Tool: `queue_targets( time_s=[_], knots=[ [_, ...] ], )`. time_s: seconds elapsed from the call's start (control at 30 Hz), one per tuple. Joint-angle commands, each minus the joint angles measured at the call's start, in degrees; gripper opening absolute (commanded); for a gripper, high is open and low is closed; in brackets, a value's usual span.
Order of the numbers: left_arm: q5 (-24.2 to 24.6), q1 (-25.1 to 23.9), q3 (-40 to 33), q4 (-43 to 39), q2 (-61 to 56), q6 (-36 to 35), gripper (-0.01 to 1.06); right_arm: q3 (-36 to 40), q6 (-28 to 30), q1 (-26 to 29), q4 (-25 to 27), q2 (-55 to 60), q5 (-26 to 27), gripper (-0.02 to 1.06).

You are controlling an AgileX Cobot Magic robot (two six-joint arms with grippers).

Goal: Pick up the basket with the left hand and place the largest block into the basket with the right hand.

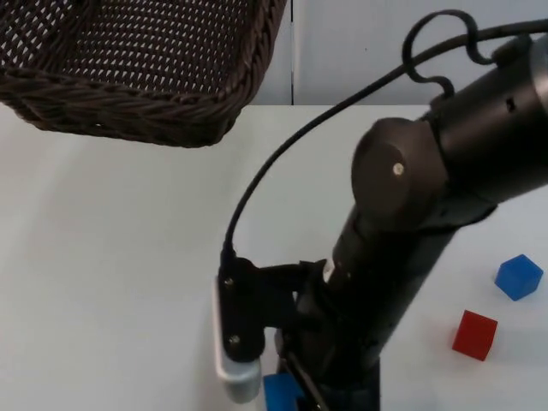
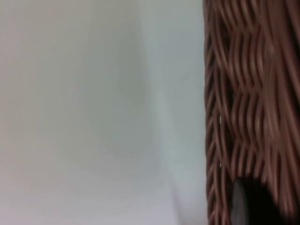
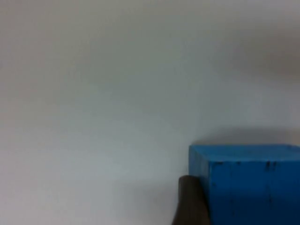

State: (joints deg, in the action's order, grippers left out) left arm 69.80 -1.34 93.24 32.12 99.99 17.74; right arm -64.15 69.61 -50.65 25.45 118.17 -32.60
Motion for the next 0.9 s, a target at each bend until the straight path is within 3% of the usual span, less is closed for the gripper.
queue_targets(
  time_s=[0.0,0.43,0.73,0.87],
  knots=[
    [0.2,0.0,0.1,1.5,-1.1,-0.5,0.00,2.3,-0.3,0.2,-0.5,-0.7,-0.2,0.00],
    [0.2,0.0,0.1,1.5,-1.1,-0.5,0.00,11.3,-5.2,0.5,-1.4,-11.3,2.9,0.00],
    [0.2,0.0,0.1,1.5,-1.1,-0.5,0.00,11.3,-7.7,9.4,-1.2,-19.3,-3.7,0.00],
    [0.2,0.0,0.1,1.5,-1.1,-0.5,0.00,11.2,-7.7,12.4,-1.3,-22.3,-3.7,0.00]
  ],
)
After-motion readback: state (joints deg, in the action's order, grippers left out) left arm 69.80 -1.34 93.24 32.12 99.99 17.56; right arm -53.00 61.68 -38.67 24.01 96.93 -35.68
